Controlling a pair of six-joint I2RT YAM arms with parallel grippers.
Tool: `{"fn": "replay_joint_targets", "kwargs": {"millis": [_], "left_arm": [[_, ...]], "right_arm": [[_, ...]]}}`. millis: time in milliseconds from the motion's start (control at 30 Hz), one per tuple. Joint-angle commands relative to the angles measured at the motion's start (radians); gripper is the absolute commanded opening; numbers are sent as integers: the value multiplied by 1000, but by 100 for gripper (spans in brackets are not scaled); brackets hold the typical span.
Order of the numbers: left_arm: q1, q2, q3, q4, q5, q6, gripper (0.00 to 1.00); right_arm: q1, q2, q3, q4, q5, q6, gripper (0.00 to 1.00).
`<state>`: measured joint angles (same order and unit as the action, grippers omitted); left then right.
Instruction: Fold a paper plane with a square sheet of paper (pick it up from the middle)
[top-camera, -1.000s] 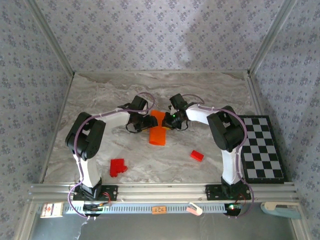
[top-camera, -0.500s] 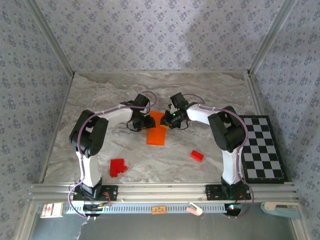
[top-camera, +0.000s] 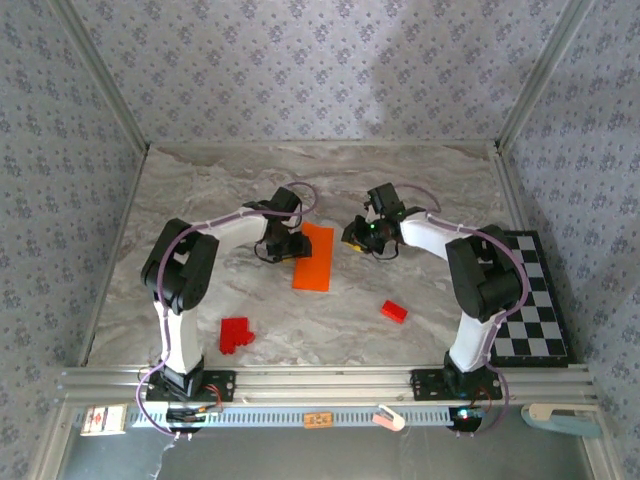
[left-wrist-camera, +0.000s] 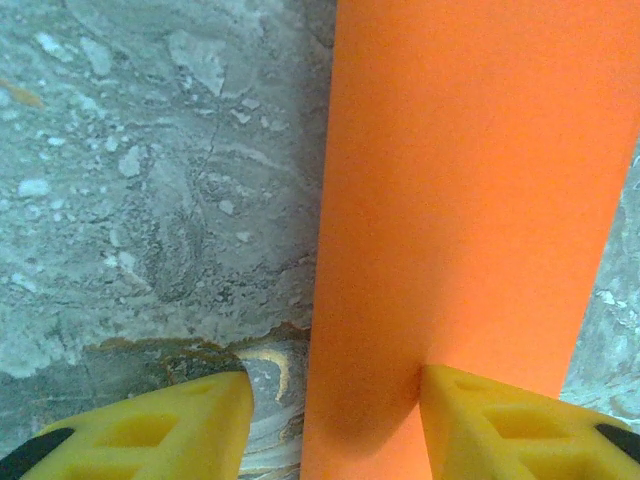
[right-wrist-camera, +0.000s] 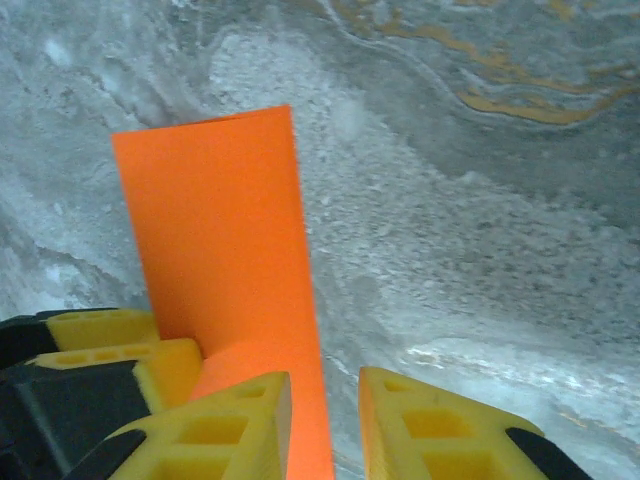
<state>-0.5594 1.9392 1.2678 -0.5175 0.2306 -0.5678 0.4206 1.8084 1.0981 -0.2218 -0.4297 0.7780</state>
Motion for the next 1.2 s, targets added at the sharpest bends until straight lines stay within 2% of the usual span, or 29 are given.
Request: {"fn": "replay_joint_targets", "kwargs": {"millis": [0,467,1167], "left_arm": [[-29,90,-19,-30,10,25,51],[-37,134,-10,-44,-14,-58,53],[-54,161,13,-50,21,18,55]], "right_arm": [[-1,-14,-13,-21,22,0,26],[7,-3,-17,-3,9,3,26],[41,34,6,25,-23,-4,25]]}}
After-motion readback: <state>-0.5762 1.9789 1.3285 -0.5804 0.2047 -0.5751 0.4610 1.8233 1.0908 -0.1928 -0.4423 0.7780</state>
